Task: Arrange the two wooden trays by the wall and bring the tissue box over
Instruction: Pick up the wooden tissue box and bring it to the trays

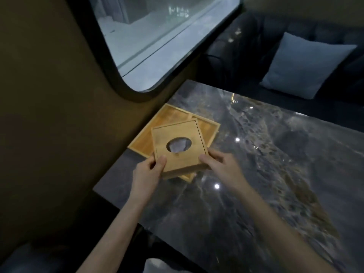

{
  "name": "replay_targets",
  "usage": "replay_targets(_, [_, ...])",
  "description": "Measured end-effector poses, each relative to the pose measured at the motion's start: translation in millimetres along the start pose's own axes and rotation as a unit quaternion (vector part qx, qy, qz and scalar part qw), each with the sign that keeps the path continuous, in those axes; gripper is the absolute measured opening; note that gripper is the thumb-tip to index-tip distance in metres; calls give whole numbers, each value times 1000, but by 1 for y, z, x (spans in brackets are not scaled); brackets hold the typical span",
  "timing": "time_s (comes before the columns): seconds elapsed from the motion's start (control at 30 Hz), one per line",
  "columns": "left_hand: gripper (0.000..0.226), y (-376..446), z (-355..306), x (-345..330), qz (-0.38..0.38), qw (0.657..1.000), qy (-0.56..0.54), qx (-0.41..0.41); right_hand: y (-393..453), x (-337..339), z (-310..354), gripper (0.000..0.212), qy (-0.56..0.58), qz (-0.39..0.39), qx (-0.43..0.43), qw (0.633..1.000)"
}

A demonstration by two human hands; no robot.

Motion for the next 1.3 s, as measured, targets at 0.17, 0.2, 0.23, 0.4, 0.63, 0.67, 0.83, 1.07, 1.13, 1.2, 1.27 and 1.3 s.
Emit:
replay_targets(0.17, [19, 14, 43, 46, -32, 996, -51, 67, 33, -66, -3, 15, -27, 61, -31, 997])
replay_targets(0.2, [18, 16, 53, 54, -39, 994, -63, 83, 38, -80, -3, 13, -34, 74, -43, 996])
replay_targets(0.23, [19, 19, 62, 62, -48, 992, -74, 94, 45, -93, -5, 19, -42, 89, -50, 994])
replay_targets(0.4, [13, 32, 103, 95, -75, 986, -89, 118, 67, -151, -12, 28, -101, 154, -54, 981])
replay_targets(0.63, [18, 37, 131, 113, -82, 977, -89, 173, 85, -194, -24, 25, -99, 195, -103, 970])
replay_targets(0.67, [19, 38, 134, 114, -82, 976, -92, 180, 86, -197, -24, 28, -104, 197, -104, 969])
replay_targets(0.83, [18, 43, 144, 114, -78, 980, -75, 168, 91, -203, -29, 33, -99, 184, -117, 971])
replay_targets(1.07, [20, 56, 149, 115, -67, 983, -56, 160, 94, -204, -31, 30, -70, 170, -148, 972])
replay_targets(1.13, [11, 58, 152, 114, -63, 983, -63, 159, 97, -205, -31, 25, -68, 158, -152, 973])
replay_targets(1.2, [4, 59, 155, 113, -61, 983, -68, 158, 100, -205, -31, 15, -72, 149, -157, 974])
replay_targets(1.27, [11, 59, 158, 112, -62, 982, -75, 161, 102, -205, -30, 18, -68, 149, -156, 974])
replay_targets(1.3, [13, 59, 159, 111, -66, 980, -87, 167, 105, -205, -31, 19, -68, 151, -157, 974])
Point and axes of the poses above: each hand's wrist, its own y-axis towards the middle knuckle, its own x-axis out of the back of the hand, z = x × y, the point moved 3 cm from there along y, towards the middle knuckle, and after that the axes turned 1 degree about -z, right-handed, at the moved point
